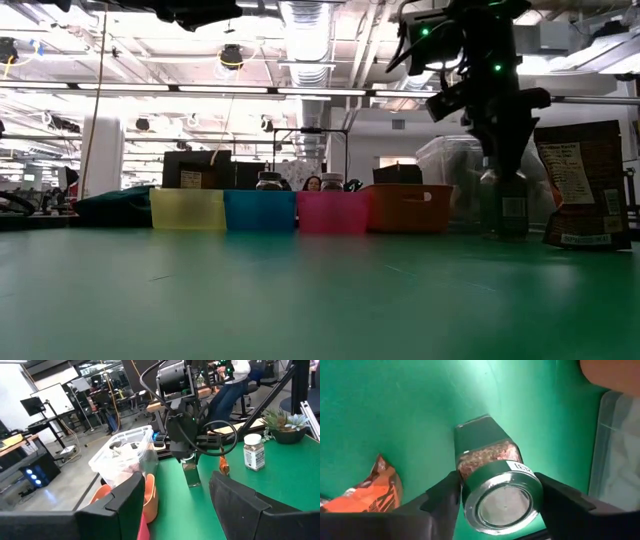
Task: Sort spices by type
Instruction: Put the green spice bottle into the blue bin
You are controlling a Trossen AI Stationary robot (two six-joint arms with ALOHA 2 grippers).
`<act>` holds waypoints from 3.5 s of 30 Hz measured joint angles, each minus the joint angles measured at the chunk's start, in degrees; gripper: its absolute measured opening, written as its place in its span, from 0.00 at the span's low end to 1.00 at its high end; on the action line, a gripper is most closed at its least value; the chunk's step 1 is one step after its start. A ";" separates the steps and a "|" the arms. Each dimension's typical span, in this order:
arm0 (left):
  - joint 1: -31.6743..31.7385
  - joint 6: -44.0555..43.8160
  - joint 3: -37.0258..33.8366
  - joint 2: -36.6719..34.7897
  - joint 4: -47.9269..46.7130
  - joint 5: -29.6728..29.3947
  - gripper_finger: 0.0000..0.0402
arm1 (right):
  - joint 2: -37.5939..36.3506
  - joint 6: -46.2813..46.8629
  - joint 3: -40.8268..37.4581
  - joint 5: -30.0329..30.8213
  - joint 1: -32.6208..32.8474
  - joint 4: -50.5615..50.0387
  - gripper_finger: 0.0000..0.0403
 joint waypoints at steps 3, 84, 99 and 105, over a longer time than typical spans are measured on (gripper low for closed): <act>0.00 -0.01 0.00 0.00 -0.59 0.00 0.52 | -0.04 -0.33 0.03 -0.05 0.05 0.41 0.57; 4.72 -3.64 29.05 45.86 -9.15 -4.96 0.77 | 0.42 -18.66 15.76 1.20 2.77 33.77 0.57; 4.84 -2.95 29.03 45.86 -9.85 -3.65 0.47 | -0.18 -19.37 16.36 0.63 2.68 32.54 0.80; 5.87 -2.05 27.98 45.86 -10.31 -3.64 0.47 | -4.31 -19.22 17.58 0.89 1.91 29.09 0.89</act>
